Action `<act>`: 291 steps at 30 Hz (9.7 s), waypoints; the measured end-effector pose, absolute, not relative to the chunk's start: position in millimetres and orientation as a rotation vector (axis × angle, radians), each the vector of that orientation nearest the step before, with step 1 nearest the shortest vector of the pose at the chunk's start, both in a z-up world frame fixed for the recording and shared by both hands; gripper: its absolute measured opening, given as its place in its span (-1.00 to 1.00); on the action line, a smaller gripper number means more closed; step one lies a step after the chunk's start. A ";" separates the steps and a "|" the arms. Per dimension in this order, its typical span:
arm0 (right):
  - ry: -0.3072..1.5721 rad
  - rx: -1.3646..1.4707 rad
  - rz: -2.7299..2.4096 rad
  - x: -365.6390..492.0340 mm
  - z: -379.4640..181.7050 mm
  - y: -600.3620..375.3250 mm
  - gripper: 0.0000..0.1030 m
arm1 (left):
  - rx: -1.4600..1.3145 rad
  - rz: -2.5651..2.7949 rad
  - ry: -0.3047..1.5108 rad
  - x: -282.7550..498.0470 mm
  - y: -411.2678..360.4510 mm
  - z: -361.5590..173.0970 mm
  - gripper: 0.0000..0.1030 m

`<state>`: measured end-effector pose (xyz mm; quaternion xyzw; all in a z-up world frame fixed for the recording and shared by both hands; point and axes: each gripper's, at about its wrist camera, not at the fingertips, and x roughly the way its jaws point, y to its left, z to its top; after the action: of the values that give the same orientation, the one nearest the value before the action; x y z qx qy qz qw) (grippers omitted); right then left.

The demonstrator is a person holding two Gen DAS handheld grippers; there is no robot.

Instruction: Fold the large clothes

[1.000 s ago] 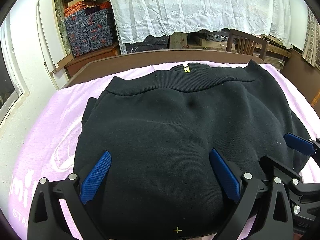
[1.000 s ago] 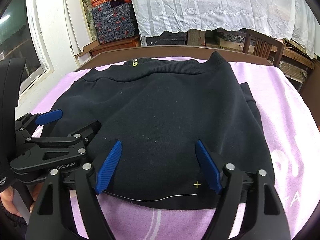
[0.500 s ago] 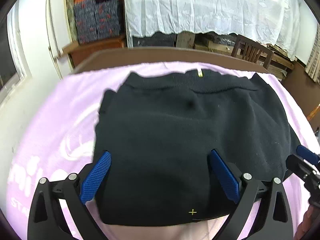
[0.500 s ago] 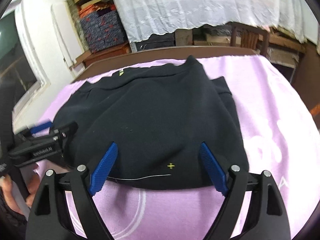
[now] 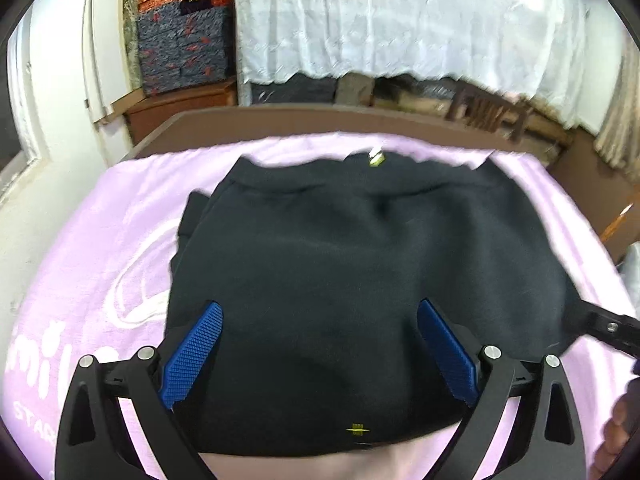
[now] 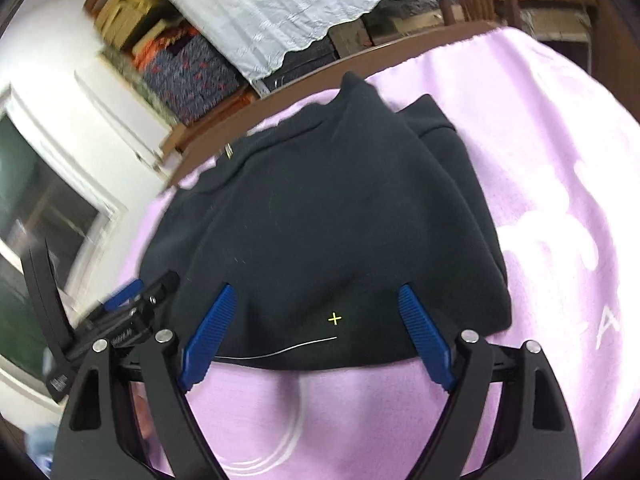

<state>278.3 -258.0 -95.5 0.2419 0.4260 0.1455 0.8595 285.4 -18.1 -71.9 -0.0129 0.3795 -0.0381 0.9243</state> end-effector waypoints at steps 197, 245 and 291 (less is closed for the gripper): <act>0.481 -0.615 0.504 207.1 -91.3 53.1 -0.12 | -0.547 -0.344 1.061 369.7 161.5 -98.5 0.51; 0.621 0.044 0.457 198.9 -41.6 -80.4 -0.14 | -0.058 0.048 0.597 191.6 83.2 -21.9 0.91; 0.588 0.177 0.346 152.2 -33.6 -129.6 0.72 | 0.088 0.200 0.475 147.6 53.6 -22.6 0.93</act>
<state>152.2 -129.6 -33.6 0.0868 0.2880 0.1695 0.9385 147.6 53.6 -22.6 0.0433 0.2347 0.0987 0.9661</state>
